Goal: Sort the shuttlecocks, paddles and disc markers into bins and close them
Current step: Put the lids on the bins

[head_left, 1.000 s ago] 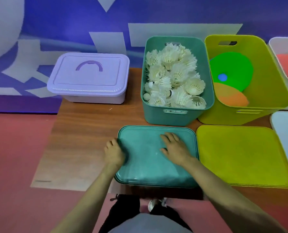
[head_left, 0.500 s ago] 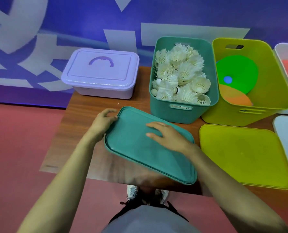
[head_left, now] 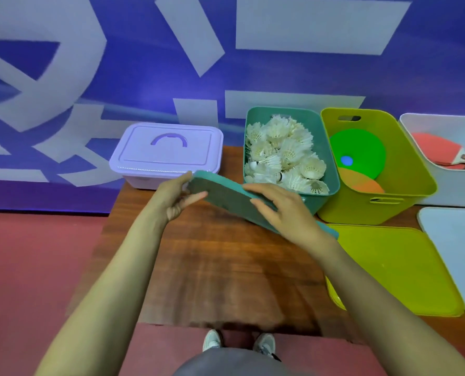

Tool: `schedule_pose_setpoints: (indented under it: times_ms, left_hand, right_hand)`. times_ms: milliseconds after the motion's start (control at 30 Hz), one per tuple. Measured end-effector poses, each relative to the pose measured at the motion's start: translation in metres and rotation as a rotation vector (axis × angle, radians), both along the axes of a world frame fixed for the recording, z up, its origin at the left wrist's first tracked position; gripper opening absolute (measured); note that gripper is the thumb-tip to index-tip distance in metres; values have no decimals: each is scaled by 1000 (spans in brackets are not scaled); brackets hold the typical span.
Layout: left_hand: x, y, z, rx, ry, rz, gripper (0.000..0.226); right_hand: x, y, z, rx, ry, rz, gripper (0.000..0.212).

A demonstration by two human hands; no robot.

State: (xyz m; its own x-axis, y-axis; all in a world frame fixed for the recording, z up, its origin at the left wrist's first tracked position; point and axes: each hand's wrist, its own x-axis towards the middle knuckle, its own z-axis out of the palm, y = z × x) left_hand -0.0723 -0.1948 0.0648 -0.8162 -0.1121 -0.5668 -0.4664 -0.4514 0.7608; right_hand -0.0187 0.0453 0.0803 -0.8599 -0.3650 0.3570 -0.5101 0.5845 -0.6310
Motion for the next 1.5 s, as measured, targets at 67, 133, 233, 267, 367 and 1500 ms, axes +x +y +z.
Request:
schedule_pose_setpoints:
  times_ms: [67,133,233,267,367,1500]
  left_hand:
    - [0,11,1,15,64,10,18]
    - [1,23,-3,-188,123,-17,22]
    - [5,39,-13,-351,145,-91,40]
    - [6,42,-17,-366,159,-124,39]
    - [7,49,-16,-387,254,-150,34]
    - [-146,109,-47,-804,289,-295,43]
  right_hand:
    - [-4,-2,-2,-153,69,-112,29]
    - [-10,-2,5,-255,104,-211,29]
    - [-19,0,22,-405,75,-277,33]
    - [-22,1,29,-476,49,-291,35]
    - [-36,9,45,-680,-15,-371,36]
    - [-220,137,-22,-87,-466,-637,55]
